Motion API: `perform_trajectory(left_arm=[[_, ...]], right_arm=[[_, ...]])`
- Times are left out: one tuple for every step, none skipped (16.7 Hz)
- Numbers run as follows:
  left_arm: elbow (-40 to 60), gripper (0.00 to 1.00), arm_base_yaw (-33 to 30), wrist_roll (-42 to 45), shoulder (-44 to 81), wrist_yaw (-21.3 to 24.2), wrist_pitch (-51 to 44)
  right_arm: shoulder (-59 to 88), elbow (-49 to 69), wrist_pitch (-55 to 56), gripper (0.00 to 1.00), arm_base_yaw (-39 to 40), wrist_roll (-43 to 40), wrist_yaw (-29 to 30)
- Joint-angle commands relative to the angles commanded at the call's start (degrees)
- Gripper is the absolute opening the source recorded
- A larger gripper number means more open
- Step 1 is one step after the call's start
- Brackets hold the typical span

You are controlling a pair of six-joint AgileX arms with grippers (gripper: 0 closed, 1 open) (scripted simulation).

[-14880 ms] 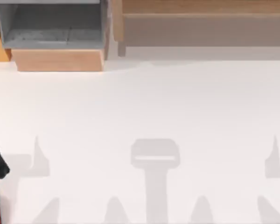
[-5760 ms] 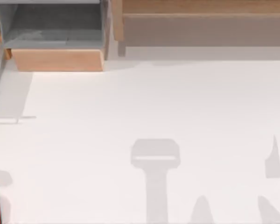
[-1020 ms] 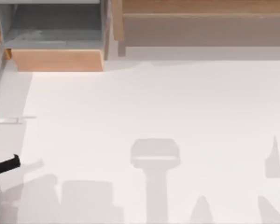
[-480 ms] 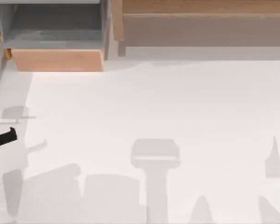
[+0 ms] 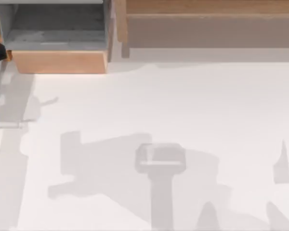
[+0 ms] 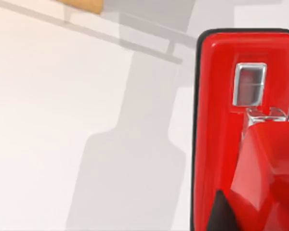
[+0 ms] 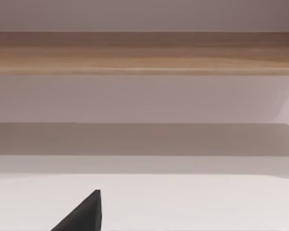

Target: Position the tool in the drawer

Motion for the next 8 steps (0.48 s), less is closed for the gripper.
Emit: perform_trajectory(left_arm=[[4.3, 0.00, 0.2, 0.7, 2.2, 0.6, -1.5], [8.6, 0.00, 0.5, 1.5, 4.4, 1.2, -3.0], [13.0, 0.00, 0.8, 2.2, 6.7, 1.7, -4.6], [17.4, 0.00, 1.1, 3.1, 9.1, 2.2, -6.1], [21.8, 0.00, 1.4, 3.9, 11.5, 2.8, -7.7], [26.2, 0.00, 1.8, 4.9, 14.0, 3.2, -9.2], [30.4, 0.00, 2.2, 5.9, 16.4, 3.6, -10.8], [34.6, 0.00, 2.7, 6.9, 18.7, 4.0, -12.3]], right_arm=[[0.0, 0.0, 0.0, 1.00, 0.0, 0.0, 0.0], [0.0, 0.0, 0.0, 1.00, 0.0, 0.0, 0.0], [0.0, 0.0, 0.0, 1.00, 0.0, 0.0, 0.0], [0.0, 0.0, 0.0, 1.00, 0.0, 0.0, 0.0], [0.0, 0.0, 0.0, 1.00, 0.0, 0.0, 0.0], [0.0, 0.0, 0.0, 1.00, 0.0, 0.0, 0.0], [0.0, 0.0, 0.0, 1.00, 0.0, 0.0, 0.0], [0.0, 0.0, 0.0, 1.00, 0.0, 0.0, 0.0]])
